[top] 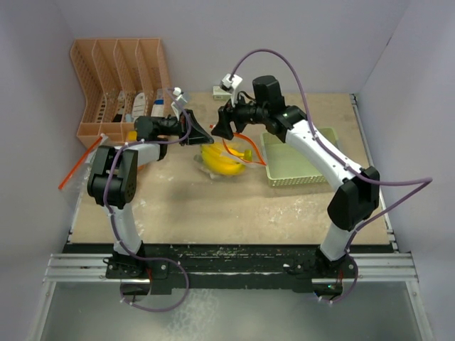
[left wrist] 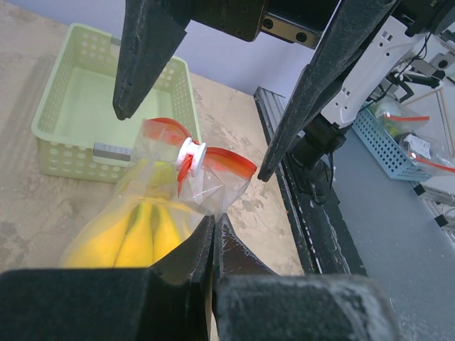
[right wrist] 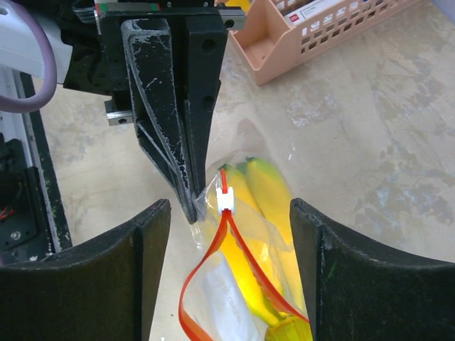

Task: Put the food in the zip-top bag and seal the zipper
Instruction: Place the zipper food storage bag at the center of the board.

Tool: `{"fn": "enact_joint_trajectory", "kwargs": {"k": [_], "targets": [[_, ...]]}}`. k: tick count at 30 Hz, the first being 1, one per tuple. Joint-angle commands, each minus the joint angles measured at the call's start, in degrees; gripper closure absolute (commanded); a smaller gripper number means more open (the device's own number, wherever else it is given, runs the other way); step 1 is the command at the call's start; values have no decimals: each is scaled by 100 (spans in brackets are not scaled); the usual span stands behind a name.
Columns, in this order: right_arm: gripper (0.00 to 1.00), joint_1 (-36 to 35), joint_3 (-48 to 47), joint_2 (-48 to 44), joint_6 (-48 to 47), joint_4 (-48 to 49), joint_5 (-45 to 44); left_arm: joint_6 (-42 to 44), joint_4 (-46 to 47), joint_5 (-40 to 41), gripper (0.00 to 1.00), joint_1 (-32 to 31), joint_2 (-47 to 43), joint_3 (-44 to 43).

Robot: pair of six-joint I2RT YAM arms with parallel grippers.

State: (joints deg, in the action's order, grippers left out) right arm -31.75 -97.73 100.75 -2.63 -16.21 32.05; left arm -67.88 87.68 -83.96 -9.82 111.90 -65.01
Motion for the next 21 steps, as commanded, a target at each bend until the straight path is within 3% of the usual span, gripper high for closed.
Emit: {"fn": "enact_joint_trajectory", "kwargs": {"k": [1, 13, 19, 21], "targets": [[32, 28, -108, -1, 127, 109, 413, 57, 676, 28, 100, 10, -278, -20], [47, 28, -193, 189, 295, 167, 655, 45, 680, 29, 100, 7, -326, -32], [72, 30, -158, 161, 314, 168, 595, 38, 682, 29, 100, 7, -319, -33], [74, 28, -143, 119, 313, 186, 580, 32, 680, 29, 100, 7, -315, -38]]}}
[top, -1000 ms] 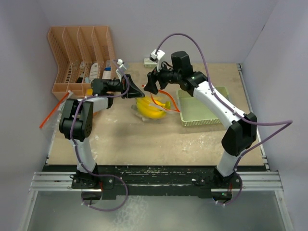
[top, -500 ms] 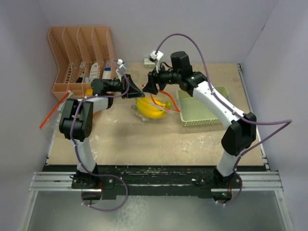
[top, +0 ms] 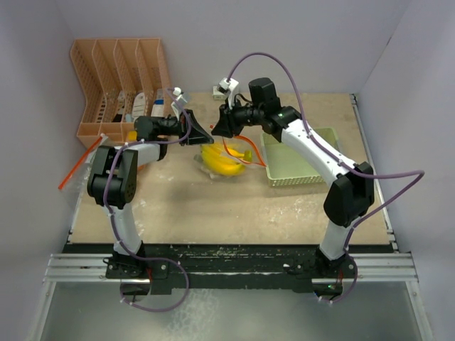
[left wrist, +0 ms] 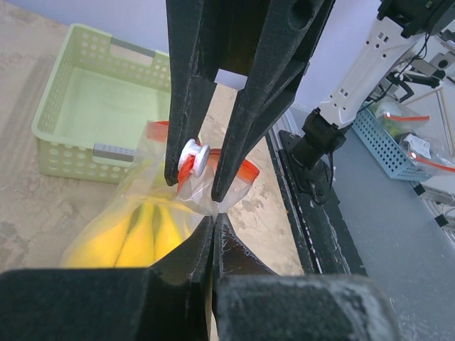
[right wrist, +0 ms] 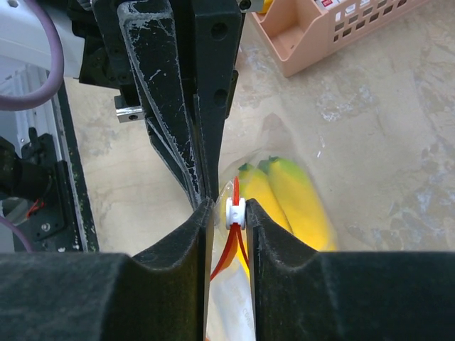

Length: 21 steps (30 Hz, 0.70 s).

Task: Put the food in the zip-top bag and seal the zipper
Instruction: Place the zipper food storage bag at the center of the board.

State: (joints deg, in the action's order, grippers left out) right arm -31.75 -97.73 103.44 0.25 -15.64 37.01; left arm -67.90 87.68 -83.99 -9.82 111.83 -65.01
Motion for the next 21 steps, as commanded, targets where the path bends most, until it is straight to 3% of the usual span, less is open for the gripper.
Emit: {"fn": "enact_joint_trajectory", "kwargs": {"k": [1, 12, 21], "targets": [[74, 28, -144, -167, 31, 143, 82, 35, 685, 31, 100, 7, -306, -38], [58, 37, -150, -166, 104, 183, 100, 22, 680, 37, 100, 1, -309, -40], [57, 71, -179, -213, 302, 372, -123, 11, 676, 32, 100, -2, -308, -21]]}}
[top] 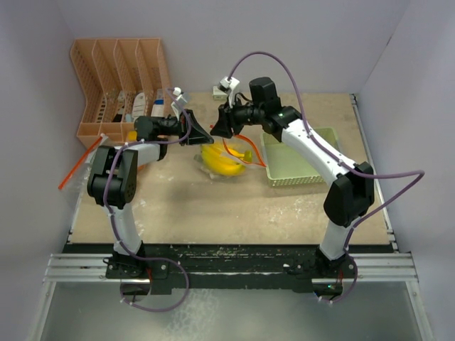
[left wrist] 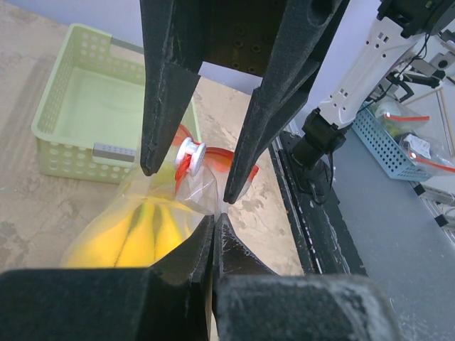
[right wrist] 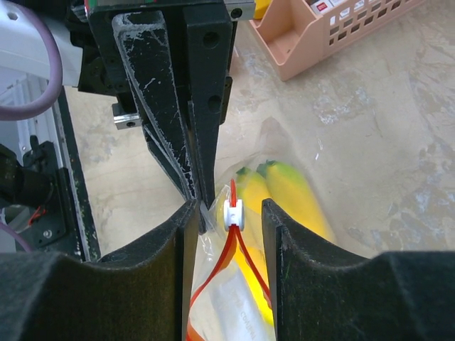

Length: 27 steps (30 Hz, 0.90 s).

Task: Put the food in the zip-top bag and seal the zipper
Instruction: Place the zipper food storage bag at the center of the board.

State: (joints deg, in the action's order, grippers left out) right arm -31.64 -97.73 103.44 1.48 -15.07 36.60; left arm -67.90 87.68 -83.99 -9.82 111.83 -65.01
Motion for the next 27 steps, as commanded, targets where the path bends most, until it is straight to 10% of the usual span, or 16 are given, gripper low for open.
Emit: {"fn": "enact_joint_trajectory", "kwargs": {"k": [1, 9, 17, 21, 27], "targets": [[57, 68, -199, -204, 217, 320, -63, 5, 675, 31, 100, -2, -299, -20], [60, 88, -217, -211, 245, 314, 3, 12, 678, 31, 100, -7, -302, -22], [97, 88, -182, -239, 213, 262, 59, 6, 680, 40, 100, -11, -287, -33], [100, 88, -113, -408, 178, 302, -62, -25, 680, 1, 99, -4, -230, -102], [100, 88, -19, -663, 99, 273, -96, 139, 680, -175, 48, 16, -221, -362]]}}
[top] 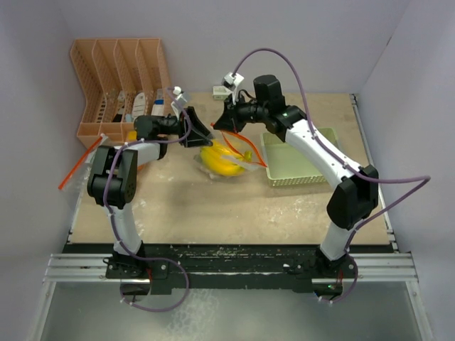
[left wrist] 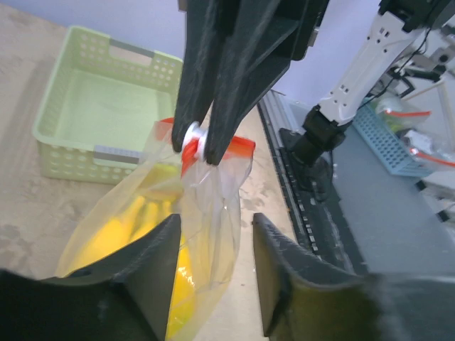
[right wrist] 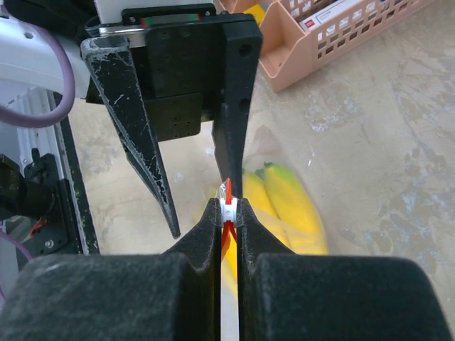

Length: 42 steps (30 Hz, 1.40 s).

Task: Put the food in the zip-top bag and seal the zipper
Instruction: Place the zipper food storage bag at the center of the board.

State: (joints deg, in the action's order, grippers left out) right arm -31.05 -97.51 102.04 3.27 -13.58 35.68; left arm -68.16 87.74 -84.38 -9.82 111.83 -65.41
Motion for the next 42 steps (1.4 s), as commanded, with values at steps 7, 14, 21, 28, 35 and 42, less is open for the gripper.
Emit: {"fn": "enact_joint_trajectory", "kwargs": {"k": [7, 14, 21, 28, 35, 42], "targets": [[100, 29, -8, -571, -142, 66, 152, 595, 674, -220, 0, 77, -467, -454], [100, 29, -23, -579, -233, -52, 241, 594, 667, -240, 1, 142, -389, -856], [100, 29, -22, -584, -223, -23, 246, 688, 669, -197, 1, 130, -328, -847], [100, 29, 21, -553, -139, 37, 317, 281, 674, -68, 3, 42, -24, -1251], [100, 29, 39, -580, -62, 99, 304, 35, 672, -122, 8, -169, 277, -1465], [100, 29, 57, -579, -13, 102, 181, -205, 674, -209, 27, -299, 336, -1559]]}}
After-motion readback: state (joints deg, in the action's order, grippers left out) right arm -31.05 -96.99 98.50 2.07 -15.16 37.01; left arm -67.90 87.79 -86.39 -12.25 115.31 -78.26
